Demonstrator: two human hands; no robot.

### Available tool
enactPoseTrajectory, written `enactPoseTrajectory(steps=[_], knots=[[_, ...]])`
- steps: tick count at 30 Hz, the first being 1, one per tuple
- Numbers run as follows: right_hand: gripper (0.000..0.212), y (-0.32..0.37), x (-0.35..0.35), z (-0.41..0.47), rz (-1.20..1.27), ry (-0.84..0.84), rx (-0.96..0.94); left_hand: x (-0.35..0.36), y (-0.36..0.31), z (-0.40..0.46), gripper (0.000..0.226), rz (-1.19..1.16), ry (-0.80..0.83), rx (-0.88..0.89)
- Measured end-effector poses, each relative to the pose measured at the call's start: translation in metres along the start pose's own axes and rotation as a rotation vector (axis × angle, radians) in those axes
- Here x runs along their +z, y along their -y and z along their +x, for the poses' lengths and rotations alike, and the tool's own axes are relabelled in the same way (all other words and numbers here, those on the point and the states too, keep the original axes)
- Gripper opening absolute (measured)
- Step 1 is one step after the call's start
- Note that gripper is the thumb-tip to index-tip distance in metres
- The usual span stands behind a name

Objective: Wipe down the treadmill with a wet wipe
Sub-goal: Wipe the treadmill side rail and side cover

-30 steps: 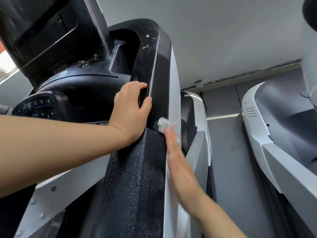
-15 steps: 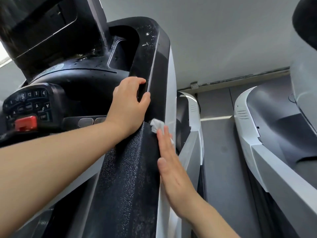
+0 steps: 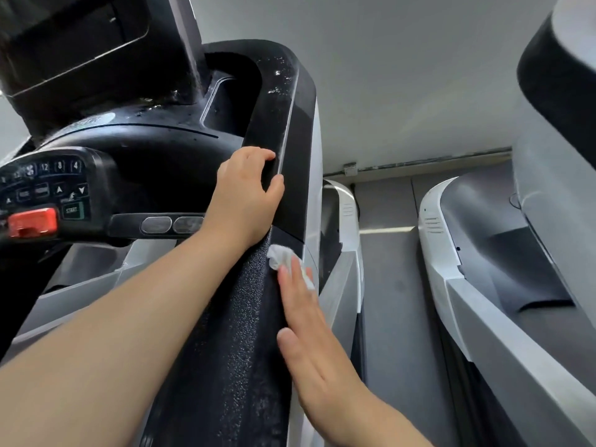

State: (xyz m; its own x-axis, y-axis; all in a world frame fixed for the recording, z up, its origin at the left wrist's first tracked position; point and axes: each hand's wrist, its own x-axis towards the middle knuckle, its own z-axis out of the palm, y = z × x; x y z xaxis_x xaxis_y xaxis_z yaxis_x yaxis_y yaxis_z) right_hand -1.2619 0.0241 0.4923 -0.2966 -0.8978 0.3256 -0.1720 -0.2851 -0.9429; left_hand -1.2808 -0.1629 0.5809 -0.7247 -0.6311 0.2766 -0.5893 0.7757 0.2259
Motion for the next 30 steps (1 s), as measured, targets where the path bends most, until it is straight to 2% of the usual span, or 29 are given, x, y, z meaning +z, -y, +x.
enactPoseTrajectory(steps=[1,3,4,5,6,7,8,9,10,12,14,16,19,21,22,24,26,27,30], knots=[[0.063,0.0,0.003,-0.009,-0.02,0.034,-0.032,0.0,0.0,0.0,0.041,-0.002,0.001,-0.007],[0.062,-0.003,0.037,-0.022,-0.375,0.037,-0.127,0.001,0.001,-0.001,0.037,-0.004,0.0,-0.015],[0.062,-0.004,0.046,-0.024,-0.494,-0.036,-0.026,0.001,0.001,-0.001,0.037,-0.006,-0.003,-0.016],[0.065,-0.006,0.043,-0.025,-0.463,-0.024,0.099,0.002,0.002,-0.002,0.037,-0.008,-0.006,-0.014],[0.066,-0.005,0.043,-0.024,-0.377,-0.112,0.13,0.002,0.002,-0.001,0.037,-0.009,-0.009,-0.012],[0.061,-0.008,0.038,-0.021,-0.326,-0.047,0.171,0.003,0.002,-0.001,0.037,-0.009,-0.012,-0.011],[0.057,-0.011,0.034,-0.011,-0.22,-0.074,0.166,0.003,0.002,0.0,0.036,-0.008,-0.012,-0.011],[0.064,-0.012,0.029,0.007,-0.137,-0.083,0.247,0.002,0.002,0.001,0.037,-0.005,-0.01,-0.012],[0.07,-0.016,0.022,0.022,0.053,-0.09,0.353,0.002,0.002,0.001,0.041,-0.001,-0.006,-0.014],[0.056,-0.038,-0.005,0.054,0.26,-0.202,0.485,0.001,0.0,0.0,0.05,0.008,-0.002,-0.014],[0.05,-0.051,-0.019,0.073,0.305,-0.212,0.544,0.0,-0.001,-0.001,0.049,0.008,-0.004,-0.004],[0.056,-0.053,-0.019,0.066,0.341,-0.189,0.574,0.0,0.0,-0.001,0.039,0.009,-0.014,-0.002],[0.073,-0.051,-0.003,0.041,0.324,-0.159,0.401,0.001,0.002,0.0,0.04,0.008,-0.018,0.001],[0.071,-0.05,-0.003,0.046,0.324,-0.179,0.307,0.001,0.001,-0.001,0.05,0.01,-0.02,0.008],[0.066,-0.055,-0.008,0.056,0.328,-0.18,0.319,0.001,0.001,0.0,0.051,0.008,-0.02,0.01],[0.062,-0.073,-0.018,0.078,0.391,-0.217,0.468,0.001,0.0,0.0,0.045,0.011,-0.027,0.012],[0.068,-0.098,-0.021,0.09,0.444,-0.233,0.702,0.0,0.0,-0.001,0.04,0.009,-0.043,0.017],[0.069,-0.106,-0.02,0.088,0.442,-0.223,0.761,0.0,-0.001,-0.001,0.04,0.008,-0.051,0.025],[0.057,-0.104,-0.017,0.072,0.452,-0.228,0.74,0.0,-0.001,-0.001,0.034,-0.002,-0.055,0.028]])
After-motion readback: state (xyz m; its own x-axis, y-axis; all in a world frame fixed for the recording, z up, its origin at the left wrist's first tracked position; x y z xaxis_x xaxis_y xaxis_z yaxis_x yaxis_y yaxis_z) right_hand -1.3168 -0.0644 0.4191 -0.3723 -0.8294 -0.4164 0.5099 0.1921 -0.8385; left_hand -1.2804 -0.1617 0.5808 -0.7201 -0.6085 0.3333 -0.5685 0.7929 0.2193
